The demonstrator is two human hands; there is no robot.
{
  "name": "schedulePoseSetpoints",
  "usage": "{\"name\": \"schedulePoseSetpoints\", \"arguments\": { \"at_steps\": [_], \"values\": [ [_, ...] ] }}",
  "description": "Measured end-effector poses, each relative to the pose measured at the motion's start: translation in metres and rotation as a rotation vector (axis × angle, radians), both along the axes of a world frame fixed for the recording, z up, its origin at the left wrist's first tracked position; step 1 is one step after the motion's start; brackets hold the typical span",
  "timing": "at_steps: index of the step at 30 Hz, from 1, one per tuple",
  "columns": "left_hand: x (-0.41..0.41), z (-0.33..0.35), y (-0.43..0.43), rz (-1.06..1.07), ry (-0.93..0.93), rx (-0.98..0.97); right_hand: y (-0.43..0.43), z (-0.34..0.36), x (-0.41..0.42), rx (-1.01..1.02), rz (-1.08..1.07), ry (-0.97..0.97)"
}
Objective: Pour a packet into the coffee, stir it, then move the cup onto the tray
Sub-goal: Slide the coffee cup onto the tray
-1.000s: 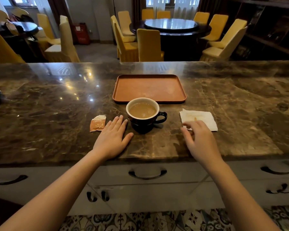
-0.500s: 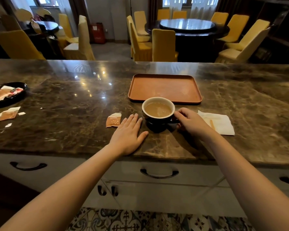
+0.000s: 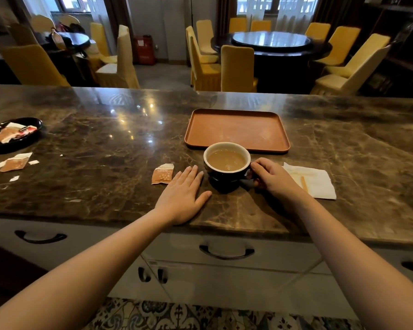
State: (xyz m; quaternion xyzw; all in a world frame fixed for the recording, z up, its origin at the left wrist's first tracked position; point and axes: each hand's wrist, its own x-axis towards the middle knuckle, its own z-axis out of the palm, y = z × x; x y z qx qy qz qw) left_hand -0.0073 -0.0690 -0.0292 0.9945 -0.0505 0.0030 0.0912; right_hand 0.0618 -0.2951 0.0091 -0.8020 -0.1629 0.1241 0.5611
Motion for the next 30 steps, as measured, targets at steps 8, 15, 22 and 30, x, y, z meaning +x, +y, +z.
{"name": "schedulePoseSetpoints", "arguments": {
  "at_steps": [8,15,22,30],
  "values": [
    [0.001,-0.003,0.002,-0.005,-0.003,0.002,-0.004,0.003,0.006,-0.048,0.075,-0.011],
    [0.002,-0.004,0.002,-0.01,-0.004,0.006,-0.01,0.011,0.026,-0.032,0.096,-0.025],
    [0.001,-0.003,0.003,-0.008,-0.002,-0.002,-0.007,0.022,0.058,0.047,0.107,-0.03],
    [0.0,-0.004,0.004,-0.013,-0.014,-0.019,0.007,0.033,0.1,0.068,0.105,-0.017]
  ]
}}
